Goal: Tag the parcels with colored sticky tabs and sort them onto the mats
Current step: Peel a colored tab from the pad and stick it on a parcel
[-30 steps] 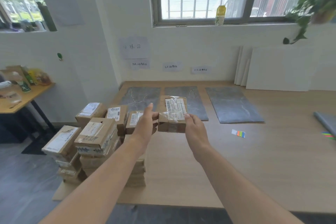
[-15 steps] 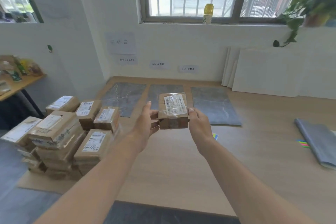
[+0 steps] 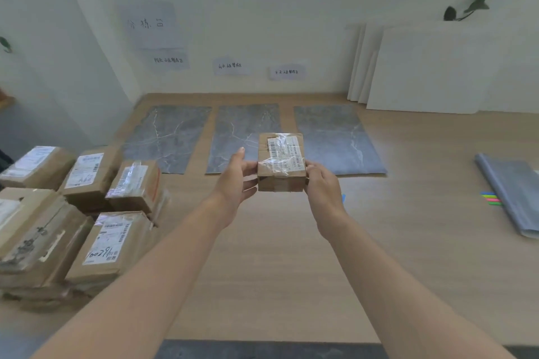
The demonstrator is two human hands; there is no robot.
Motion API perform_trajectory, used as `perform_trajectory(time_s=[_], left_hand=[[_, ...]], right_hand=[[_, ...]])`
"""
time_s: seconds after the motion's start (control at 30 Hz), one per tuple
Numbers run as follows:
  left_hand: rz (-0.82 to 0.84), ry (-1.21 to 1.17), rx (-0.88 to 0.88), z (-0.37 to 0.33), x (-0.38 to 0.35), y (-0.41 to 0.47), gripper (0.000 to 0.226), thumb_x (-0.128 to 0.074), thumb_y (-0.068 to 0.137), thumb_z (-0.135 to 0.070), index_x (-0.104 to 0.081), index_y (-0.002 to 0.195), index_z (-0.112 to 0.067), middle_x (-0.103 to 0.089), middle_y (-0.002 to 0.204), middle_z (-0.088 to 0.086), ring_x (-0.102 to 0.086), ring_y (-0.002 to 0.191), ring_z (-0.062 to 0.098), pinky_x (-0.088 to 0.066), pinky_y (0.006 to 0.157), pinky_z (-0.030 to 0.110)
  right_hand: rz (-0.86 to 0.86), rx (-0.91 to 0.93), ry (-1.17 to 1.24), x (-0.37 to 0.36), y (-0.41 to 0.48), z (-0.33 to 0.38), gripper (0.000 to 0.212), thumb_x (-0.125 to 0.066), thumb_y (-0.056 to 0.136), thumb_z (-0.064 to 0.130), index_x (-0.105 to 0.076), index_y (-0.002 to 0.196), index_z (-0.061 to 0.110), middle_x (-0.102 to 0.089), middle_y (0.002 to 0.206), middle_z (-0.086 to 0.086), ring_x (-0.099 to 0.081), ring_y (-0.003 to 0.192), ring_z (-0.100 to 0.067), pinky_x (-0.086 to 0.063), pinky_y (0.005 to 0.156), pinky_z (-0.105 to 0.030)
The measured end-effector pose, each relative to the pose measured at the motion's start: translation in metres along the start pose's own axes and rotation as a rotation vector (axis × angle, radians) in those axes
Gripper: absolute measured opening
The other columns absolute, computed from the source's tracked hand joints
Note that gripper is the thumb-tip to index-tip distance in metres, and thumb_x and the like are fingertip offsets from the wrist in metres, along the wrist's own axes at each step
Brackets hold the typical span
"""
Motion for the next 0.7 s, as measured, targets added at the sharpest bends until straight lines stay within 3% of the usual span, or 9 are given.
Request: perform_trajectory(time_s=[0.17,0.33,0.53,0.7], left_hand=[[0.034,0.013,0.057,0.023,0.002,0.058,0.057,-0.028,0.104,-0.053,-0.073,0.098,-0.018,-0.071,0.112,-0.005,-0.066,0.108,0.022,-0.046,0.107,0.040],[0.062,0.024,0.126,0.062,0.004,0.100,0.055,-0.029,0.104,-0.052,-0.075,0.094,-0.025,-0.072,0.108,-0.010,-0.066,0.108,0.020,-0.045,0.108,0.040],[0.027,-0.009,0.223,0.125,0.008,0.141,0.045,-0.030,0.104,-0.051,-0.068,0.103,-0.027,-0.066,0.111,-0.016,-0.062,0.112,0.016,-0.042,0.110,0.039],[-0.016,-0.054,0.284,0.178,0.013,0.163,0.043,-0.032,0.105,-0.047,-0.064,0.116,-0.020,-0.066,0.107,-0.015,-0.062,0.107,0.011,-0.045,0.106,0.036]], right_hand=[[-0.042,-0.044,0.005,-0.017,0.037,-0.024,0.036,-0.039,0.100,0.021,-0.070,0.097,0.038,-0.073,0.106,0.015,-0.064,0.105,-0.006,-0.051,0.091,-0.027],[-0.048,-0.097,-0.001,-0.032,0.067,-0.063,0.037,-0.038,0.100,0.019,-0.071,0.110,0.032,-0.072,0.104,0.017,-0.063,0.101,0.000,-0.046,0.082,-0.022],[-0.010,-0.198,-0.014,-0.046,0.099,-0.142,0.041,-0.039,0.095,0.025,-0.070,0.121,0.031,-0.073,0.114,0.016,-0.064,0.112,-0.004,-0.050,0.103,-0.033],[0.030,-0.263,-0.015,-0.059,0.114,-0.197,0.046,-0.039,0.087,0.032,-0.068,0.123,0.033,-0.072,0.117,0.018,-0.063,0.115,-0.004,-0.048,0.107,-0.038]])
Point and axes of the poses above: each hand's wrist, its own y-axis towards the middle knuckle, its own x-axis out of the back of the hand, z = x × y, the point moved 6 cm from there along y, towards the middle knuckle
